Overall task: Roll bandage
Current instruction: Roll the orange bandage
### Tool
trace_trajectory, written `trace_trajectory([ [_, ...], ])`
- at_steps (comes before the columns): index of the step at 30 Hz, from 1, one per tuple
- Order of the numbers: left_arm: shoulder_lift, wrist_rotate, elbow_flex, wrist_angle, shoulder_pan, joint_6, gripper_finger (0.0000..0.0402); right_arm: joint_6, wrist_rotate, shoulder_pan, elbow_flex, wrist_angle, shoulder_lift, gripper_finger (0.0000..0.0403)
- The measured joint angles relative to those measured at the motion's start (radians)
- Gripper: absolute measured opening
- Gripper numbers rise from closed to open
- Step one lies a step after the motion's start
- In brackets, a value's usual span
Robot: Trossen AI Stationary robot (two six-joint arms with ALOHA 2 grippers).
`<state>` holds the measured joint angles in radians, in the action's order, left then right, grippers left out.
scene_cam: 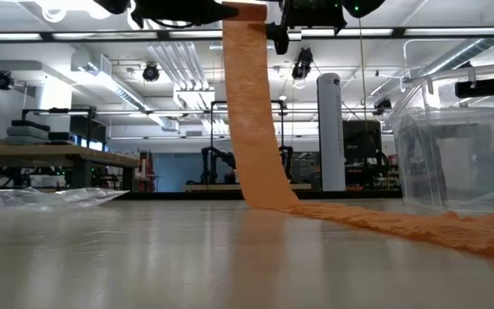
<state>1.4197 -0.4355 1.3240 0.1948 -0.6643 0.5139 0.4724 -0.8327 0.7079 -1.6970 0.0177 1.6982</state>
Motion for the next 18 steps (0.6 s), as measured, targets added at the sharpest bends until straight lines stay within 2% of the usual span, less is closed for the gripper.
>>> trace_trajectory([
  [8,0.000,-0.001,-0.021,0.000,0.003,0.121,0.0047,0.056,-0.006,-0.005,0.000,0.020,0.001,0.0293],
  [18,0.000,-0.005,-0.020,0.010,0.005,0.124,0.0047,0.052,-0.010,-0.018,0.000,0.017,0.001,0.0273],
])
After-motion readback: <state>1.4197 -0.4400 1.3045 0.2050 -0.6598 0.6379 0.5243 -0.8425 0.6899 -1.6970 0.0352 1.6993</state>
